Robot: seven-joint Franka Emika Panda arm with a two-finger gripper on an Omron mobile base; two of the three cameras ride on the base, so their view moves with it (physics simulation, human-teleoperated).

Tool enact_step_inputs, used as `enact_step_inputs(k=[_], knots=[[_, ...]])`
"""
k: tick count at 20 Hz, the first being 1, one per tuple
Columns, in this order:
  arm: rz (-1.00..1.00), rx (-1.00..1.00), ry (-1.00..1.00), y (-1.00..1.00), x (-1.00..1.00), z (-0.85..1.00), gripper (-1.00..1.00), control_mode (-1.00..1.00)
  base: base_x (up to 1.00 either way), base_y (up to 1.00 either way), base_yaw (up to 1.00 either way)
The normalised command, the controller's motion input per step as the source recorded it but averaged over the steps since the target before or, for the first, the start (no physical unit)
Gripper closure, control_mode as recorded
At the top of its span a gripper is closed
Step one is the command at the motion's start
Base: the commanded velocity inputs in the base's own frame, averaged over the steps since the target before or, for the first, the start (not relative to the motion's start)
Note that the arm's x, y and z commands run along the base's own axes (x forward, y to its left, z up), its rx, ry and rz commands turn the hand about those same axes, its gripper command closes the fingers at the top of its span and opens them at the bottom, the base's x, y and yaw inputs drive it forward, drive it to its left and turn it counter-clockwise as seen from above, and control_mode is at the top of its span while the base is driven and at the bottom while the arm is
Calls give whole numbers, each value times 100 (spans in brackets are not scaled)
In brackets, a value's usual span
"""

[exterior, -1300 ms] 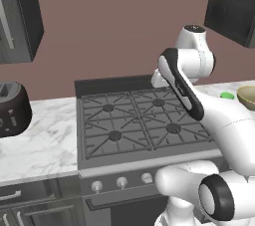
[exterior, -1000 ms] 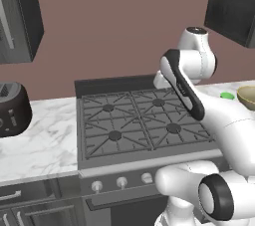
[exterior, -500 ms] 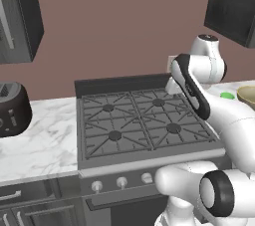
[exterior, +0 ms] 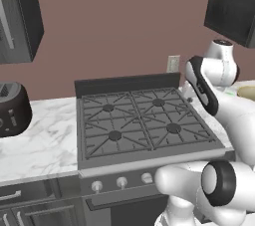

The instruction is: Pick the cup and bowl from the counter and place them on the counter next to the sink.

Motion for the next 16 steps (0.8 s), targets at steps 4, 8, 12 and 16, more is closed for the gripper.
enact_step_inputs(k=[4,8,12,16], knots=[[0,-1,0,-41,0,-10,-100,-100,0,0,0],[-2,-1,1,-50,0,-7,-100,-100,0,0,0],[-2,0,0,-65,0,-8,-100,-100,0,0,0],[-2,-1,3,-58,0,-14,-100,-100,0,0,0]])
